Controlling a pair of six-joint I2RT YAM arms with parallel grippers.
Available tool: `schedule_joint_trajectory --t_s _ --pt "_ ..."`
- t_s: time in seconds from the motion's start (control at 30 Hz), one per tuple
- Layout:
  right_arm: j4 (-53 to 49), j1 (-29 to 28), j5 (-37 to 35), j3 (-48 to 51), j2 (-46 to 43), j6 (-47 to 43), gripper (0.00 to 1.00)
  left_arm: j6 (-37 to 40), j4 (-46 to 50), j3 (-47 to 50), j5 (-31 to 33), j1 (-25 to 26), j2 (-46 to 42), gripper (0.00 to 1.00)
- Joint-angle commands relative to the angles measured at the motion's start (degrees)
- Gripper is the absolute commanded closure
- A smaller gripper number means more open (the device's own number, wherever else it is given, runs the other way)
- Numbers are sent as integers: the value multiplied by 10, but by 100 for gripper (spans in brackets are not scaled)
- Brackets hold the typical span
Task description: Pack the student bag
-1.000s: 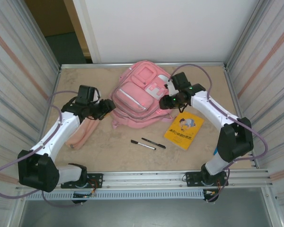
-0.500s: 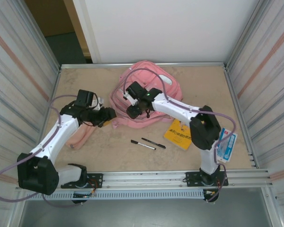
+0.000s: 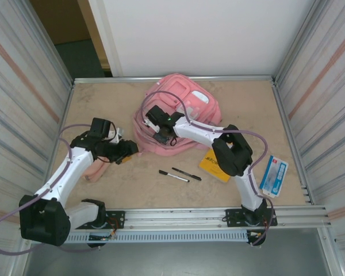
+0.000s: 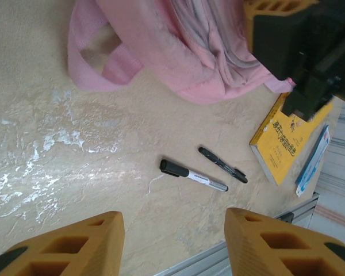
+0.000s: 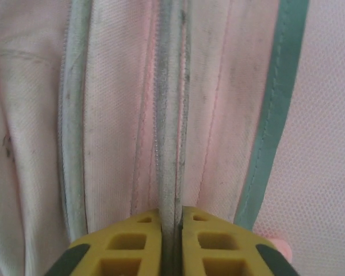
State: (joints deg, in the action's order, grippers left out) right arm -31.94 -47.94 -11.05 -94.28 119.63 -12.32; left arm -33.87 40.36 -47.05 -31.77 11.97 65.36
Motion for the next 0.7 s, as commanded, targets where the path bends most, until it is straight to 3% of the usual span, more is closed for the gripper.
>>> schedule_joint_trajectory --t_s 0.0,0.23,0.43,0.53,0.6,0.67 --pt "39 13 80 39 -84 -92 98 -8 -31 6 -19 -3 2 52" --pt "110 59 198 131 -215 -300 100 23 -83 0 -34 0 -32 52" --pt "25 150 331 28 -248 -321 100 67 -95 -23 -2 -1 -84 50" --pt "19 185 381 27 -262 -373 100 85 -96 -37 -3 1 -73 51" --pt "37 206 398 40 -264 -390 100 152 -115 -50 -2 17 -72 52" --pt "36 222 426 39 -259 -413 100 241 -139 -56 41 49 -82 51"
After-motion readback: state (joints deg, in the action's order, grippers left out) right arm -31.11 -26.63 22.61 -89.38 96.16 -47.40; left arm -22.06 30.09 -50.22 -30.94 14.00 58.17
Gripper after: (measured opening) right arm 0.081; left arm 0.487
